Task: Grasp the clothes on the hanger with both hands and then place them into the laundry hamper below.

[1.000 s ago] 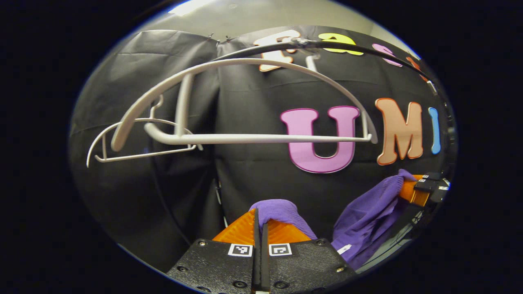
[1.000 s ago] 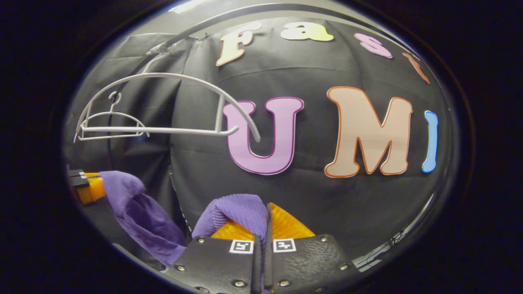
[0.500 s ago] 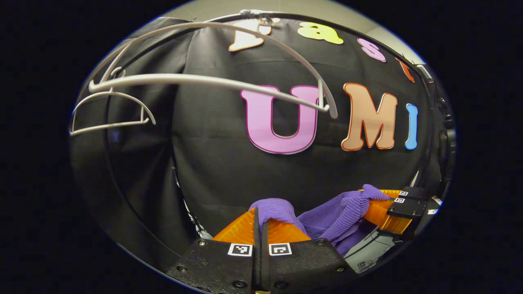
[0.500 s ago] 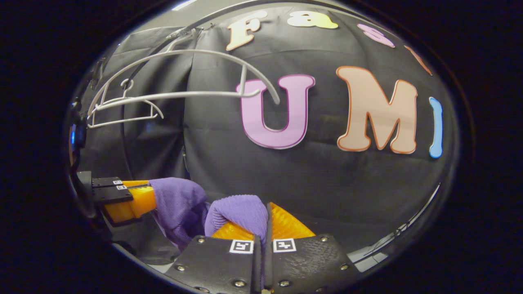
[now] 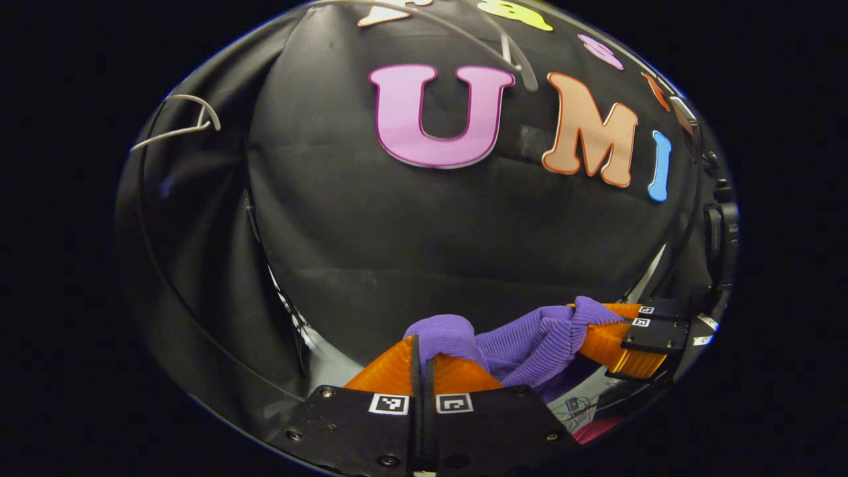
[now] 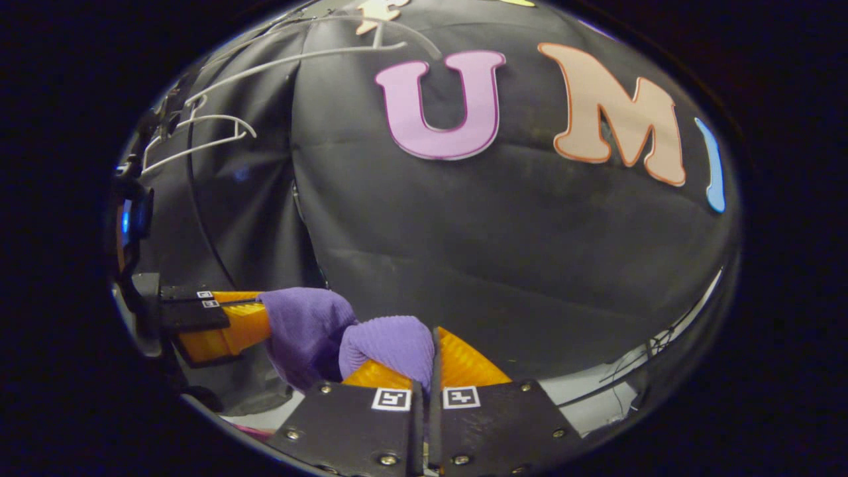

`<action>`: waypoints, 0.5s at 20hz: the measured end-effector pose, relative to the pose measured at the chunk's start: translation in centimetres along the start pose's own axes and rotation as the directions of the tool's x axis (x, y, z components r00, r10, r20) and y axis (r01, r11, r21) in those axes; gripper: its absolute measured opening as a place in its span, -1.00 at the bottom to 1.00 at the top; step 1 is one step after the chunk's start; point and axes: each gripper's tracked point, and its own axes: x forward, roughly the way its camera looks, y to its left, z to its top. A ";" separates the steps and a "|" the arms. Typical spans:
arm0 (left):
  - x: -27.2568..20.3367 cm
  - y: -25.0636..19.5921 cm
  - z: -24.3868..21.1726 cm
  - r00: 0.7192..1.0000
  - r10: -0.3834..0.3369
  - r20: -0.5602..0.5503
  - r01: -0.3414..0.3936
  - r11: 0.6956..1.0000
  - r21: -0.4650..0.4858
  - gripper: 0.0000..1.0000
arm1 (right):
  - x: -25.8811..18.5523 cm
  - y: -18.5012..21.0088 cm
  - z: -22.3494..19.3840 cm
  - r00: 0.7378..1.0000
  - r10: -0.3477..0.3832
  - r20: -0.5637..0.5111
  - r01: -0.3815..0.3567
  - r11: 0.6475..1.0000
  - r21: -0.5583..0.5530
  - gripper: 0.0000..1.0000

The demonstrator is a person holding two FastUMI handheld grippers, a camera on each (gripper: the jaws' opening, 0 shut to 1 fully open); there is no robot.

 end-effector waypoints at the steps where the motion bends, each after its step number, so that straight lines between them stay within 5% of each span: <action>1: 0.3 -0.2 -0.7 1.000 -0.001 -0.023 0.001 1.000 -0.003 -0.99 | 0.4 -0.1 -0.8 1.000 0.000 -0.024 0.000 1.000 0.003 -0.93; 10: 1.2 -1.4 -6.1 0.981 -0.043 -0.187 0.044 0.999 0.001 -0.99 | 1.9 0.2 -4.2 0.988 0.011 -0.156 -0.011 1.000 -0.004 -0.93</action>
